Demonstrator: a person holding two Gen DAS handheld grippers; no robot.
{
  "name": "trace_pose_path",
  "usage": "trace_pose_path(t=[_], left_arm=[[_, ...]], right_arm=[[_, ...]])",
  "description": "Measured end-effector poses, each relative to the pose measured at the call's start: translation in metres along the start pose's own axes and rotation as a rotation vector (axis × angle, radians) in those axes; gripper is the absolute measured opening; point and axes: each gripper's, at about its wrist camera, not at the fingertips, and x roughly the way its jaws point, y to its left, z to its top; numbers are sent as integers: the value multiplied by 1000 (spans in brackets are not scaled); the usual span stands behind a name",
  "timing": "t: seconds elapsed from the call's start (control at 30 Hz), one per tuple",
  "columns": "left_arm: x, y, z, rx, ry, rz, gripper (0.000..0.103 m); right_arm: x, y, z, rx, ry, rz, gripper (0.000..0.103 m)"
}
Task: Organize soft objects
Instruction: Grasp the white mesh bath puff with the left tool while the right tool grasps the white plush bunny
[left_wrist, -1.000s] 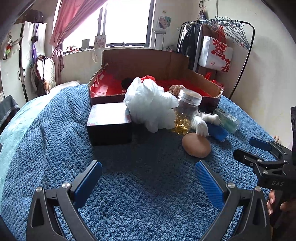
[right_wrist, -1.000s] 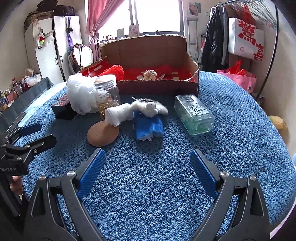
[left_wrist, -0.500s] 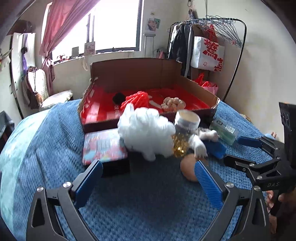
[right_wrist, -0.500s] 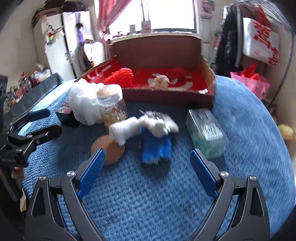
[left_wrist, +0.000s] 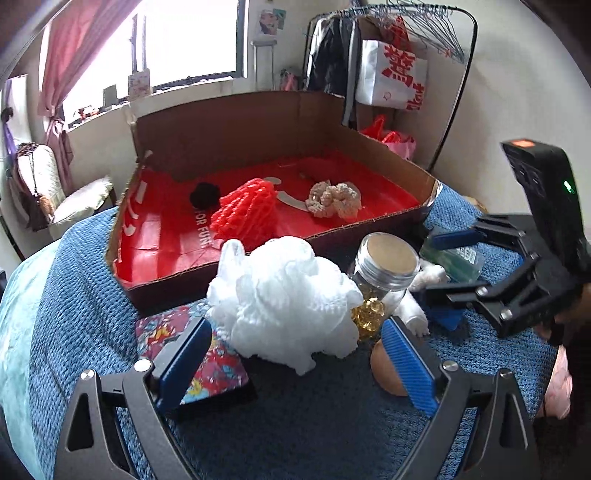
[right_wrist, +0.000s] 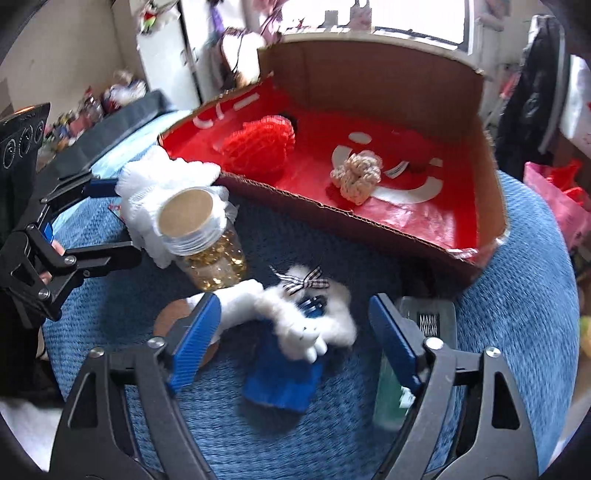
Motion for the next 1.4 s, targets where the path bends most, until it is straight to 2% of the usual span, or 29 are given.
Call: trace_pose_path(t=[0.13,0.23,0.27,0.33,0.43,0.5,0.53,0.6,0.63,0.87,1.17,1.4], left_arm=[[9,0,5,22,30,-16,91],[15,0,7,36,44,-14,86],[17,0,7,40,48,-15,83],[20,1,8,45,57,-23,69],[23,3,9,49,60,-30,56],[24,6,10,38,65,-48,53],[23,8,10,29,62,-57,51],[20,11,9,14,55,-65,50],[18,12,9,10,51,-66,49],[6,11,6,5,26,-69,42],[-15,11,0,-17,-17,-84,35],[-43,9,-14,-29,-55,-108,32]], right_arm=[[15,-9,7,-23,71,25,80],[24,-10,9,-50,113,45,76],[26,-10,10,-51,119,52,68],[29,-10,11,-40,146,92,51],[28,-6,10,-62,138,88,51],[24,-6,9,-53,123,85,48],[21,-5,9,-48,110,88,32],[10,-5,10,-29,77,80,28],[6,-5,11,-23,67,83,21],[-3,2,6,-24,31,44,18],[-36,11,-5,-3,-60,9,17],[-71,46,-33,-41,-124,-19,17]])
